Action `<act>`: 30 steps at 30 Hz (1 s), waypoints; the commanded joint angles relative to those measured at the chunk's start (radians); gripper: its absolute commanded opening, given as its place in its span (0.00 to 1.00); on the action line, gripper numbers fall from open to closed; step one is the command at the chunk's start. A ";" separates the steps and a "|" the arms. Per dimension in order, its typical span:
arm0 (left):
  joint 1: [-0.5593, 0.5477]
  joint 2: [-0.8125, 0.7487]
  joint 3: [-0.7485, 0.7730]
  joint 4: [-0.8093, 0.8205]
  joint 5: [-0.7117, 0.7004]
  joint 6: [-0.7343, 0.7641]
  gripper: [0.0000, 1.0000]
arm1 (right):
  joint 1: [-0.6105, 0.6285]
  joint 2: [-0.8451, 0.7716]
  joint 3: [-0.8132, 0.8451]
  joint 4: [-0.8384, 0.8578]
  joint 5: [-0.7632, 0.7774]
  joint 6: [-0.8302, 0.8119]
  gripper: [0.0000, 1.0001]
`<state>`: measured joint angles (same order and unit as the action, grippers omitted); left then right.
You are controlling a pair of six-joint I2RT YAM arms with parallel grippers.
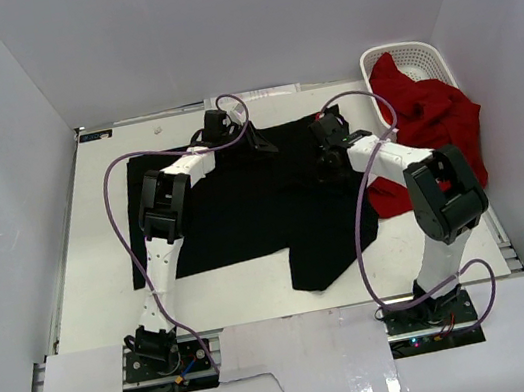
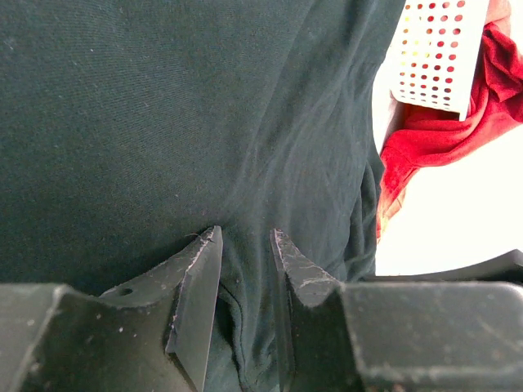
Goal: Fold and stack the t-shirts
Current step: Fold the flattened tshirt in 1/3 of the way
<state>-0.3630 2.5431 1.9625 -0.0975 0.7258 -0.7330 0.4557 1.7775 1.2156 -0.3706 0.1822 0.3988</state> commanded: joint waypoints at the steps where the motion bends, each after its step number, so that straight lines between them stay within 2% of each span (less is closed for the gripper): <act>1: 0.010 -0.076 0.007 -0.016 0.004 0.020 0.41 | -0.034 0.020 -0.002 -0.041 0.094 -0.040 0.13; 3: 0.010 -0.073 0.015 -0.021 0.006 0.021 0.41 | -0.049 0.031 -0.005 -0.044 0.085 -0.044 0.08; 18: 0.018 -0.069 0.022 -0.028 0.006 0.029 0.41 | -0.158 0.109 -0.094 -0.030 -0.055 -0.051 0.08; 21: 0.018 -0.072 0.022 -0.031 0.007 0.032 0.41 | -0.170 0.105 -0.108 -0.042 -0.011 -0.055 0.08; 25: 0.019 -0.073 0.024 -0.036 0.006 0.037 0.41 | -0.172 0.080 -0.084 -0.109 0.124 -0.057 0.08; 30: 0.021 -0.069 0.044 -0.044 0.007 0.034 0.41 | -0.172 0.036 -0.070 -0.123 0.113 -0.052 0.08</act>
<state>-0.3553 2.5431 1.9667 -0.1154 0.7418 -0.7216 0.3012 1.8370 1.1614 -0.3798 0.2157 0.3592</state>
